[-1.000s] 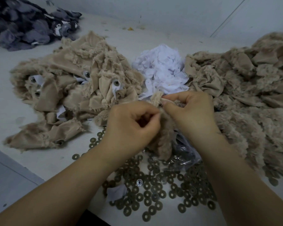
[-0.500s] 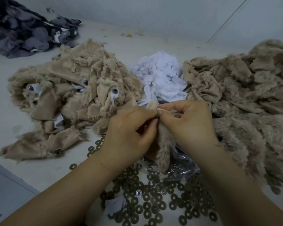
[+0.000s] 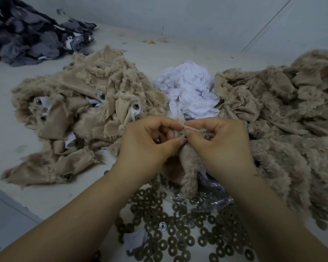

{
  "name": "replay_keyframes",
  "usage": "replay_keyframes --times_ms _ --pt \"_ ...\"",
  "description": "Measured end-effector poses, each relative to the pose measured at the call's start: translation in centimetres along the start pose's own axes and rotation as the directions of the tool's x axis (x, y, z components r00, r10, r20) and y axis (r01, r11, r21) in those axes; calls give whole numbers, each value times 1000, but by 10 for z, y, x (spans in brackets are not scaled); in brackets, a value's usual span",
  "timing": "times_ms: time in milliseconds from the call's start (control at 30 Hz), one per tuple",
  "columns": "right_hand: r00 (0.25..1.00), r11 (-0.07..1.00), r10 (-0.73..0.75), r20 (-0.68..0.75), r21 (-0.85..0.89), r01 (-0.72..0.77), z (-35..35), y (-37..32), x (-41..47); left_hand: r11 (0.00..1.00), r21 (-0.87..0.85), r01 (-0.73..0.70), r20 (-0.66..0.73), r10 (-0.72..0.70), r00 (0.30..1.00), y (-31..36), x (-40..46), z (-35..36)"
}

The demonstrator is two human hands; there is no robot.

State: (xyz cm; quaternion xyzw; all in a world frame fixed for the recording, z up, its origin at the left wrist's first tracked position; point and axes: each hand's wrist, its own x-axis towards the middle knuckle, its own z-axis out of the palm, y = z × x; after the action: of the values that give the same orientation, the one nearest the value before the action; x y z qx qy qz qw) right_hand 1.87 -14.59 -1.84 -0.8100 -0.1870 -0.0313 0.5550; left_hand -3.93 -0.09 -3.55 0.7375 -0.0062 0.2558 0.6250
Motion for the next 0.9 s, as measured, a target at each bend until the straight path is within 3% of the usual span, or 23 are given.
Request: replay_keyframes --times_ms 367,467,600,733,900 --pt "1000 988 -16 3 -154 17 5 9 5 973 192 -132 100 114 988 1 -4 -5" --pt "1000 968 -25 4 -252 26 7 14 9 960 261 -97 153 58 986 -2 -4 -6" --pt "998 951 -57 1 -304 54 7 18 9 857 491 -160 211 61 976 -6 -9 -3" --pt "998 939 -66 -19 -340 55 -2 20 16 820 548 -166 308 -13 951 -13 -13 -11" --pt "996 933 -92 2 -348 87 -4 21 17 796 589 -141 253 -16 967 -22 -15 -18"
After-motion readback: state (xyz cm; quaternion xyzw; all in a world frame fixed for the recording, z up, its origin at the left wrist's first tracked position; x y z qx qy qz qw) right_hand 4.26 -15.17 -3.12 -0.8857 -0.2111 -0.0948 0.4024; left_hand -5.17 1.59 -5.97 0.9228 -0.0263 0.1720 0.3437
